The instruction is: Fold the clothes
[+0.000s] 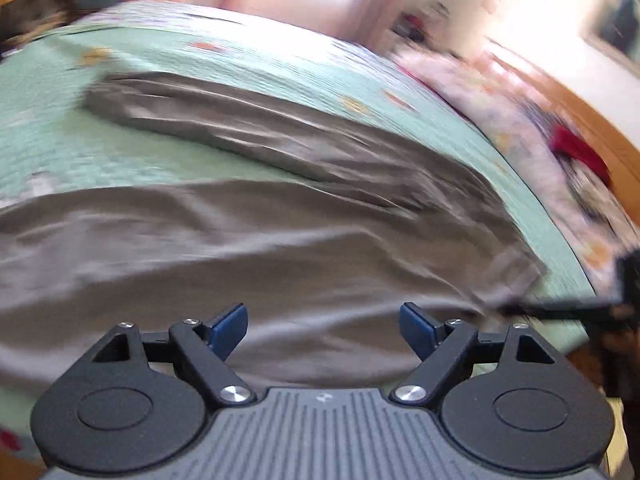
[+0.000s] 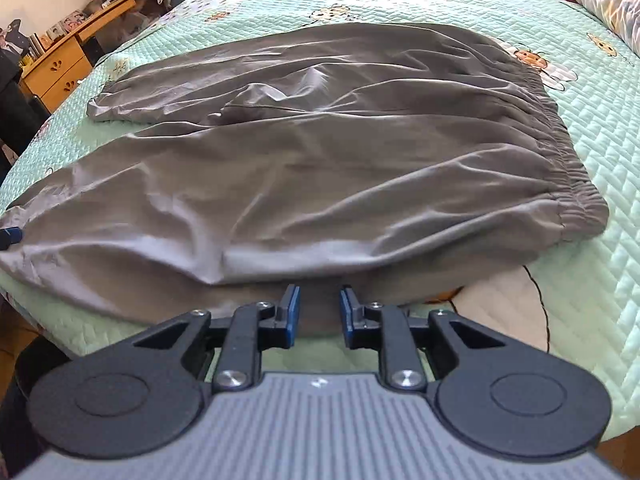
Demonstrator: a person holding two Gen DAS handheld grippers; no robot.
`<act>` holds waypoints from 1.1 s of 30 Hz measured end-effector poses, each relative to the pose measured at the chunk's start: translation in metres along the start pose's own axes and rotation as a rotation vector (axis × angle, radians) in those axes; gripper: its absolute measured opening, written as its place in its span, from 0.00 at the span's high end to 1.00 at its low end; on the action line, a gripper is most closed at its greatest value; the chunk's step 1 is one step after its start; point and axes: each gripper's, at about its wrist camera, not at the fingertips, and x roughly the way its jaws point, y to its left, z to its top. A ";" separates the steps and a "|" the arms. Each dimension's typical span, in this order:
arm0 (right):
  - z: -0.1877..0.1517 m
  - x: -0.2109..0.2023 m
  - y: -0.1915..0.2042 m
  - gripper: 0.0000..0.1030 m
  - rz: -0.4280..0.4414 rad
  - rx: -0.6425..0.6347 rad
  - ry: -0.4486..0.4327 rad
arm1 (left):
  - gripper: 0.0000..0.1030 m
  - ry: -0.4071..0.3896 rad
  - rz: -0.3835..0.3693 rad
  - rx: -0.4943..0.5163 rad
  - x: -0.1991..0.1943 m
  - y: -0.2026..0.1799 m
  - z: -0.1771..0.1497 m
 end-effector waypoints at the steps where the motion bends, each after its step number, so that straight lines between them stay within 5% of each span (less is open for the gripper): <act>1: 0.000 -0.002 -0.002 0.77 0.008 0.001 -0.016 | 0.18 0.014 -0.023 0.028 0.007 -0.013 0.001; 5: 0.007 0.006 -0.006 0.77 -0.010 -0.028 -0.028 | 0.17 0.070 -0.106 0.113 0.035 -0.057 0.002; 11: 0.028 0.030 -0.008 0.77 -0.009 -0.034 -0.016 | 0.17 0.131 -0.123 0.151 0.071 -0.092 0.002; 18: -0.003 0.010 -0.004 0.77 -0.006 -0.182 0.221 | 0.17 0.196 -0.134 0.129 0.082 -0.091 -0.005; 26: 0.022 -0.012 -0.021 0.77 0.100 -0.040 0.023 | 0.17 0.150 -0.187 0.105 0.082 -0.105 0.008; 30: 0.021 0.018 -0.023 0.77 0.043 -0.070 0.075 | 0.16 0.118 -0.225 0.094 0.097 -0.122 0.020; 33: -0.002 0.009 -0.023 0.77 0.056 -0.098 0.126 | 0.17 0.208 -0.254 0.085 0.111 -0.125 0.005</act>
